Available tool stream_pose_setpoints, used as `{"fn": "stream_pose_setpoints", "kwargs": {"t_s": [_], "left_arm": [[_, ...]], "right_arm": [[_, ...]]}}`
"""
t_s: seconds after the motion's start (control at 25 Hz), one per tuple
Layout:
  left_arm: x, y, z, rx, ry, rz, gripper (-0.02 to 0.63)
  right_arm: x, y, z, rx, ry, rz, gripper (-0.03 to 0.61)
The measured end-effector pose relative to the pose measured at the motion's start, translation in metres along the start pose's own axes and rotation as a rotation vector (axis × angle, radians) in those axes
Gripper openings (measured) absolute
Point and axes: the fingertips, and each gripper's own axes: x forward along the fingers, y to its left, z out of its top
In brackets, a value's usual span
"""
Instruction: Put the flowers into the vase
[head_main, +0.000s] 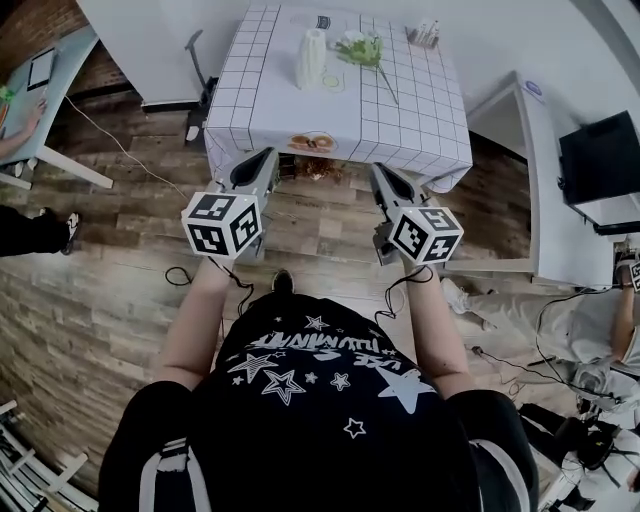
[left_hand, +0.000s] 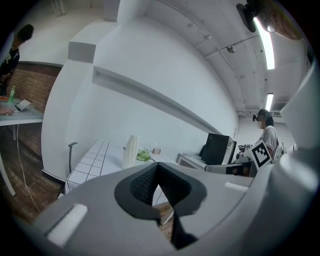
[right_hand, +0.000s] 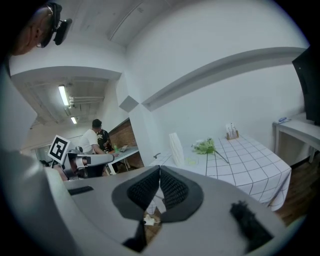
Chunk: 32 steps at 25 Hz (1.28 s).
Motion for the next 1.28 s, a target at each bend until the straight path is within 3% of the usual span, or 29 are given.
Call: {"fn": "stream_pose_setpoints", "kwargs": {"t_s": [0.32, 0.84, 1.28], "left_arm": [[0.027, 0.036, 0.011, -0.006, 0.007, -0.042, 0.009], [0.058, 0.057, 0.007, -0.026, 0.052, -0.090, 0.009], [0.066, 0.074, 0.009, -0.025, 0.047, -0.020, 0.009]], "right_arm": [[0.035, -0.011, 0.011, -0.010, -0.001, -0.057, 0.012], [0.043, -0.033, 0.005, 0.018, 0.025, -0.148, 0.012], [0.075, -0.052, 0.016, 0.002, 0.023, -0.087, 0.012]]}}
